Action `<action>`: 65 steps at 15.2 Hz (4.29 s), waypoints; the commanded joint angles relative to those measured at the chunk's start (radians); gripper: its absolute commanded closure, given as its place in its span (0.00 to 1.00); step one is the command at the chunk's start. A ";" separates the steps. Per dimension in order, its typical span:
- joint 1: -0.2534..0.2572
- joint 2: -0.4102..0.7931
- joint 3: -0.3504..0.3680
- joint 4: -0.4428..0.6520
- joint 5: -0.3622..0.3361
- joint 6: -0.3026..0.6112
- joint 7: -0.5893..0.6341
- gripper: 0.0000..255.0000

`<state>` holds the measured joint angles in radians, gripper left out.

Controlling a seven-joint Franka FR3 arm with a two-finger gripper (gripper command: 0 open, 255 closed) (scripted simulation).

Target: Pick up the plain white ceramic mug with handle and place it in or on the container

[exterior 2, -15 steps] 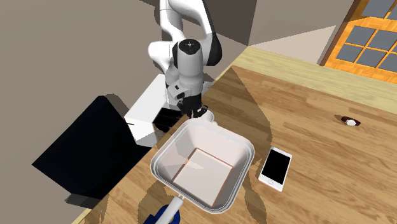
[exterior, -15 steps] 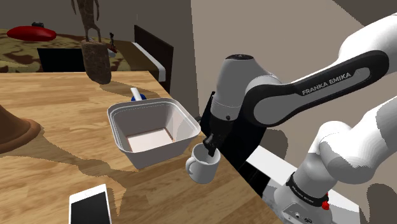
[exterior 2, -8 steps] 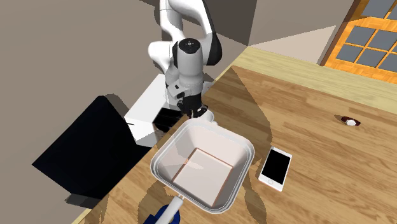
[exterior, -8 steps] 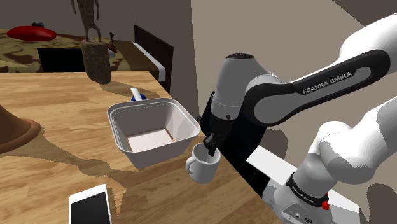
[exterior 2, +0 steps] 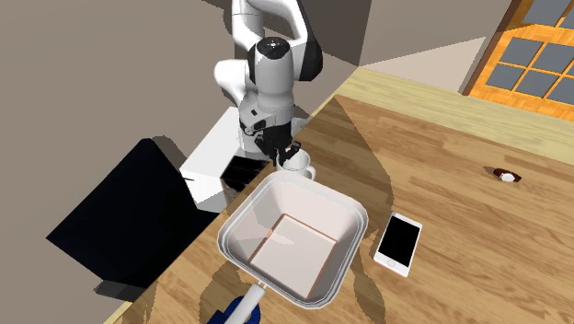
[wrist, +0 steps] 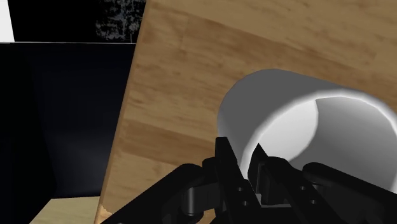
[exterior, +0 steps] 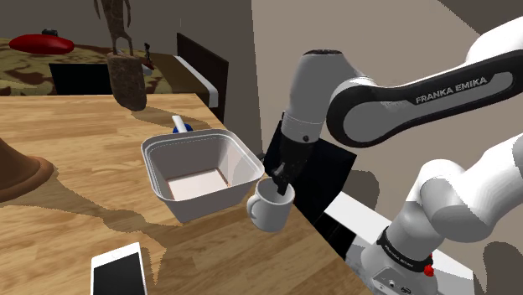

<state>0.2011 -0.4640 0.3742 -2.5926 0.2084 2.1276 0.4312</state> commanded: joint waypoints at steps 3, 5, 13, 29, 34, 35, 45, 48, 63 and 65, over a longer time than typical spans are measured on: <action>0.001 -0.028 -0.010 0.035 -0.002 -0.064 0.000 1.00; 0.001 -0.040 -0.015 0.054 -0.004 -0.094 -0.001 1.00; -0.002 -0.073 -0.034 0.138 -0.014 -0.211 0.000 1.00; -0.011 -0.089 -0.064 0.340 -0.035 -0.429 0.006 1.00; -0.022 -0.044 -0.068 0.428 -0.050 -0.473 0.008 1.00; -0.030 -0.005 -0.065 0.462 -0.060 -0.468 0.007 1.00; -0.077 0.404 -0.041 0.884 -0.178 -0.495 0.030 1.00; -0.074 0.538 -0.036 1.049 -0.222 -0.534 0.041 1.00; -0.010 0.938 -0.049 1.534 -0.344 -0.636 0.051 1.00; -0.017 0.924 -0.048 1.485 -0.340 -0.600 0.051 1.00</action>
<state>0.1896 0.4727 0.3257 -1.0760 -0.1351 1.5066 0.4826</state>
